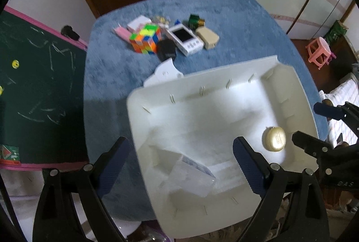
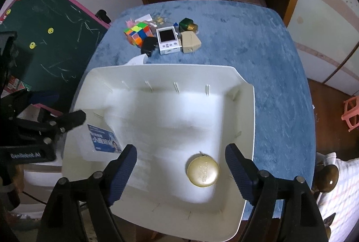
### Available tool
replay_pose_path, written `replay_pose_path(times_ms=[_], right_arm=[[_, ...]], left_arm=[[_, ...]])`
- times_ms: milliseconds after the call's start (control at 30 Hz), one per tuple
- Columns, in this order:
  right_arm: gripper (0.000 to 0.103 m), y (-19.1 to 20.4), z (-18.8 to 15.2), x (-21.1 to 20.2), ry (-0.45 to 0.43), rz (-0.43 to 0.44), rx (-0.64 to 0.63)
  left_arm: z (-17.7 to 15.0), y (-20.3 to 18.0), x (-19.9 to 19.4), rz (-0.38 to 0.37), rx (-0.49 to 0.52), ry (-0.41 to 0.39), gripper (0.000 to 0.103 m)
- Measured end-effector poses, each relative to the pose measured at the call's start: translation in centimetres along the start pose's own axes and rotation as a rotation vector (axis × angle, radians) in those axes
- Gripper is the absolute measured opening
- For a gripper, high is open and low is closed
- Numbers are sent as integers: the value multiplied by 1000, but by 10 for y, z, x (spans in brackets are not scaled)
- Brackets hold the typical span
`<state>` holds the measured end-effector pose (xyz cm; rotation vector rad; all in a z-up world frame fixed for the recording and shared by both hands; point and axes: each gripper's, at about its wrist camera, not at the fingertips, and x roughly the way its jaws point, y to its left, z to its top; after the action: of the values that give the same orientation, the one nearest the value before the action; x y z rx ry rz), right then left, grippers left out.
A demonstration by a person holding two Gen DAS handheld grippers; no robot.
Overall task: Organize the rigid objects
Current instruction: 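Place the clear box in the tray with the left tool while the right tool places the gold compact, then grasp the white plastic clip with the left tool while the right tool grasps the beige case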
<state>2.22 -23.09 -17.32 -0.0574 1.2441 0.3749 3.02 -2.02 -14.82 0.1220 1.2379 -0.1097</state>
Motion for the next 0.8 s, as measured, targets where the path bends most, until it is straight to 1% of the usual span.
replay_pose_path(times_ms=[167,333,467,533,633,800], right_arm=[[82,5,5,-4,-1,6,-1],[82,8,10,-2,18,18,13],[82,10,15,2,35,22,36],[82,10,17,3,42,29,50],[82,10,21,4,45,35,71],[82,11,32,5,46,32,99]], left_arm=[[13,12,-20,13,42,-42,94],[31,19,-35,31,122,-79,94],[45,21,-39,38,200,-100,94],[53,24,-37,26,215,-91,94],[66,31,-29,-30,195,-54,94],[94,45,-10,-112,102,-1,94]])
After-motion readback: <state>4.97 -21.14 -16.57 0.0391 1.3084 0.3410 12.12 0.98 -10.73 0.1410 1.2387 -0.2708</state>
